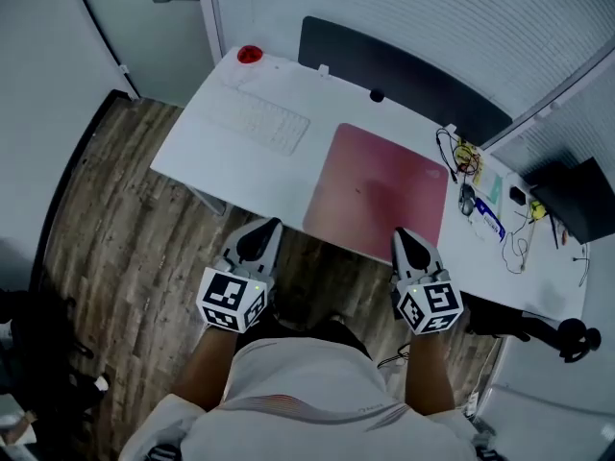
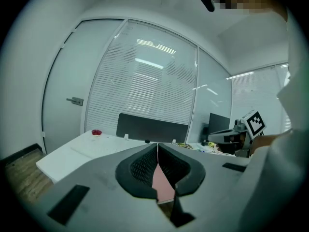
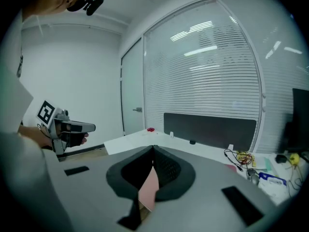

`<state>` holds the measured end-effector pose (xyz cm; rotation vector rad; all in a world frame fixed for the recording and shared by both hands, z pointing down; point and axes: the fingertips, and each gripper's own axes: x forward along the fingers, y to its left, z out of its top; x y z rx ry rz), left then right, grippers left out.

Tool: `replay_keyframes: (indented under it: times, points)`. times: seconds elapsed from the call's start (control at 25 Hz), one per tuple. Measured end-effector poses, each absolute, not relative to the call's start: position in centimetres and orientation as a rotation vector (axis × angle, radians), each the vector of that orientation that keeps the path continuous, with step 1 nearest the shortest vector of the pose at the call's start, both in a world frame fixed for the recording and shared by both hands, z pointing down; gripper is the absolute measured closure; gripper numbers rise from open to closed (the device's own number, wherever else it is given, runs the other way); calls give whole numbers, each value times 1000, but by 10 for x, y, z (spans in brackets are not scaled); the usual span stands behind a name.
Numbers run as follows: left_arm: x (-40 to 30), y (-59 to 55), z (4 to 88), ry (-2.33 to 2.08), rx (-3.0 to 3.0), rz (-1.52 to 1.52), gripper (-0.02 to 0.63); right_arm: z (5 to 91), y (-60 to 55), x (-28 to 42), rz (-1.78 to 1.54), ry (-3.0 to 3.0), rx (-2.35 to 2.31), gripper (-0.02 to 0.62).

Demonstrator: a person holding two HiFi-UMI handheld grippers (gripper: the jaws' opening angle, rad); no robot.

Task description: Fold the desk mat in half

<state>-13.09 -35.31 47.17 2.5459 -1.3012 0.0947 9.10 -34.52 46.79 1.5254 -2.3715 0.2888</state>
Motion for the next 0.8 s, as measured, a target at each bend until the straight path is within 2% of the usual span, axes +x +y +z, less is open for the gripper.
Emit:
replay_keyframes:
  times: [0.4, 0.44, 0.48, 0.52, 0.8]
  points:
    - [-155, -383, 499, -1183, 2524, 144, 591, 523, -364, 39, 326, -2228, 1415, 541]
    - [-154, -383, 501, -1179, 2520, 146, 591, 534, -365, 34, 322, -2215, 1363, 516]
    - [-153, -383, 503, -1177, 2516, 150, 591, 546, -366, 28, 322, -2203, 1305, 430]
    - [-153, -382, 506, -1180, 2511, 158, 591, 560, -367, 22, 322, -2186, 1250, 402]
    - [-174, -372, 531, -1240, 2403, 206, 591, 671, -372, -22, 175, -2011, 900, 385]
